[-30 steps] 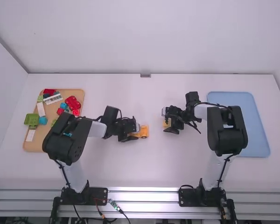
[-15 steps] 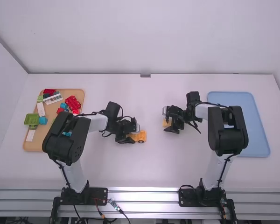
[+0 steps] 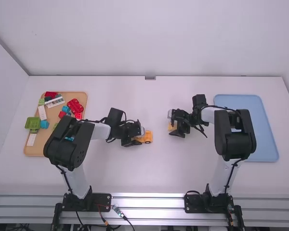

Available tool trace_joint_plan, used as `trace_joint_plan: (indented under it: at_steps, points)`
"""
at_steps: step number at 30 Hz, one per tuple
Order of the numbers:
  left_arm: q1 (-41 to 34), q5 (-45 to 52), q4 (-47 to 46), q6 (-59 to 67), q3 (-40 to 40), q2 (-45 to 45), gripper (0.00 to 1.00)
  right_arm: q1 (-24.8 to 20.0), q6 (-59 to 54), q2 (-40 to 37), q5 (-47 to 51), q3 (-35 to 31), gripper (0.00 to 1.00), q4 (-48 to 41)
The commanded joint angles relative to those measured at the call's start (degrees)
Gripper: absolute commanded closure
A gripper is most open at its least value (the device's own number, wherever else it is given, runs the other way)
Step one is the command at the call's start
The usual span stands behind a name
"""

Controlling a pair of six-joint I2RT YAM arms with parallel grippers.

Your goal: Assemble lego blocks to make yellow taxi

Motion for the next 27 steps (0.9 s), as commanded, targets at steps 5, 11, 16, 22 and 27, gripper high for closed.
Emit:
trace_joint_plan:
  at_steps: [5,11,16,22,27]
  points:
    - [-0.5,-4.3,-6.4,-0.1,1.1,0.6,0.98,-0.1,0.4,0.7,0.3,1.2,0.14,-0.3]
    - [-0.5,-5.0,-12.8,1.9,4.3,0.6,0.98,-0.1,1.0,0.7,0.5,1.2,0.14,-0.2]
    - [-0.5,-5.0,-10.8,1.9,3.4,0.6,0.98,-0.1,0.9,0.7,0.5,1.2,0.14,-0.2]
    - [-0.5,-5.0,-6.4,1.8,0.9,0.6,0.98,-0.1,1.0,0.7,0.5,1.2,0.16,-0.3]
    - [-0.5,-5.0,-6.8,1.4,0.9,0.6,0.98,0.7,1.0,0.7,2.3,1.2,0.14,-0.1]
